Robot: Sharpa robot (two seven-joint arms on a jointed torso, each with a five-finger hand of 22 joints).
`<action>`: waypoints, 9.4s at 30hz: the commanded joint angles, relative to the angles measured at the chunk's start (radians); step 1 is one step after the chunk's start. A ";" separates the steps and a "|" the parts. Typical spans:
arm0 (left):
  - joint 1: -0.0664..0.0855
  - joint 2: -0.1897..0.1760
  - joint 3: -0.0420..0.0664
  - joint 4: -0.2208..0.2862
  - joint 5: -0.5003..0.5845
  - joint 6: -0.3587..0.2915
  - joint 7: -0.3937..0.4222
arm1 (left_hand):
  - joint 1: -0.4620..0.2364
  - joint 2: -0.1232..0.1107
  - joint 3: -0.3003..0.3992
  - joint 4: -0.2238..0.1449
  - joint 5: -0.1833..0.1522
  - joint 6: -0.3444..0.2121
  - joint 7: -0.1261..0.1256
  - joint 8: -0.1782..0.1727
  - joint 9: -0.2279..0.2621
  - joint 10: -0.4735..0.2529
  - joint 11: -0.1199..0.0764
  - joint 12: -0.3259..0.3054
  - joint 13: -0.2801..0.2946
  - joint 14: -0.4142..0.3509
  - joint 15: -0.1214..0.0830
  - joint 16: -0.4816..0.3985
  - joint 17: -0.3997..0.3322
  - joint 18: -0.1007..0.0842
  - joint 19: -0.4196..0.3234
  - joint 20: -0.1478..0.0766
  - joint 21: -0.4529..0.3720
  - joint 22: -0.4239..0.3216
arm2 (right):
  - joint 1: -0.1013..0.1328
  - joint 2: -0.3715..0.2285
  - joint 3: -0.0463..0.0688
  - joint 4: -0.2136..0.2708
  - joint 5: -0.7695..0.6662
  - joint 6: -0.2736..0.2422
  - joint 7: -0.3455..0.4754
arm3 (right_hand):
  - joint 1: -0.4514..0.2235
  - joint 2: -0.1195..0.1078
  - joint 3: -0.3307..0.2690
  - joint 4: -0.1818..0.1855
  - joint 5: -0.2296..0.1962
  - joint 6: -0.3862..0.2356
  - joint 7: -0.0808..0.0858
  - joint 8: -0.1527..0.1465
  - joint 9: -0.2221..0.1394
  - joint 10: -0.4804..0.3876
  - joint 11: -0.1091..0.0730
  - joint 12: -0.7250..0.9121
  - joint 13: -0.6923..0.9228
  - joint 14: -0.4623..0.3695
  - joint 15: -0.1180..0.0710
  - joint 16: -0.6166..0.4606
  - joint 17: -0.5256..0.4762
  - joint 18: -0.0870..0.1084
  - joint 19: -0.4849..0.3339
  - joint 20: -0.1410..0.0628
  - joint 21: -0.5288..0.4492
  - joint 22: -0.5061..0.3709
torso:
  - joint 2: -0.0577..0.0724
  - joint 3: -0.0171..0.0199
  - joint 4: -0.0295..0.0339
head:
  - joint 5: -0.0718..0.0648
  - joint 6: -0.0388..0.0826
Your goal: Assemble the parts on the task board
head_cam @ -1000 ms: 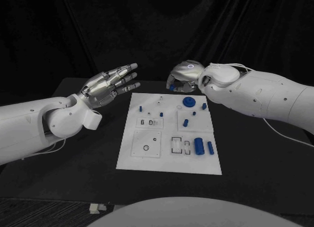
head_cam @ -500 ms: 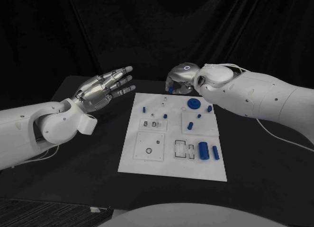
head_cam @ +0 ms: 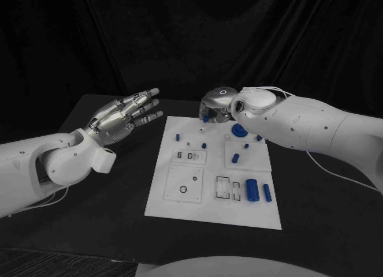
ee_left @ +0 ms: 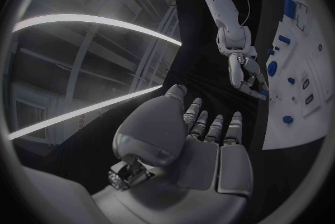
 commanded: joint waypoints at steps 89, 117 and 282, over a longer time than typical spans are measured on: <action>0.003 0.039 0.001 -0.046 -0.003 0.057 -0.019 | 0.022 0.001 0.067 -0.011 0.042 0.008 0.004 0.017 0.018 0.001 0.016 0.021 0.010 0.008 0.012 0.021 0.003 -0.023 0.012 0.008 0.015 0.005 | -0.042 -0.004 0.001 -0.024 -0.011 -0.043 -0.116 | -0.004 0.011 0.038 -0.006 0.037 -0.004 0.028 -0.004 0.050 0.036 0.001 -0.030 0.013 -0.002 0.013 0.011 0.014 -0.048 0.010 0.009 0.043 0.055 | 0.003 -0.0064 0.0265 | -0.019 -0.038; 0.003 0.038 0.001 -0.050 -0.003 0.066 -0.030 | 0.023 0.001 0.070 -0.010 0.043 0.009 0.005 0.017 0.018 0.001 0.017 0.023 0.011 0.009 0.013 0.021 0.003 -0.023 0.012 0.008 0.015 0.005 | -0.065 0.030 0.001 -0.065 -0.011 -0.044 -0.104 | -0.014 0.010 0.043 -0.001 0.034 -0.032 0.033 -0.025 0.044 0.020 0.006 -0.045 0.011 -0.005 0.017 0.011 0.014 -0.048 0.008 0.013 0.042 0.059 | 0.002 -0.0083 0.0282 | -0.022 -0.046; -0.025 0.056 0.000 -0.099 -0.003 0.120 -0.063 | 0.029 -0.006 0.104 -0.001 0.045 0.032 0.024 0.024 0.021 0.012 0.043 0.066 0.016 0.019 0.007 0.039 0.008 -0.023 0.008 0.000 0.012 0.002 | -0.037 -0.282 0.000 0.318 0.160 -0.090 -0.213 | -0.215 0.029 -0.079 0.070 0.266 -0.104 0.036 0.143 0.149 0.448 -0.027 1.432 1.516 0.121 0.020 0.328 0.553 -0.138 0.245 0.018 0.324 0.445 | -0.030 -0.0082 -0.0031 | 0.004 -0.067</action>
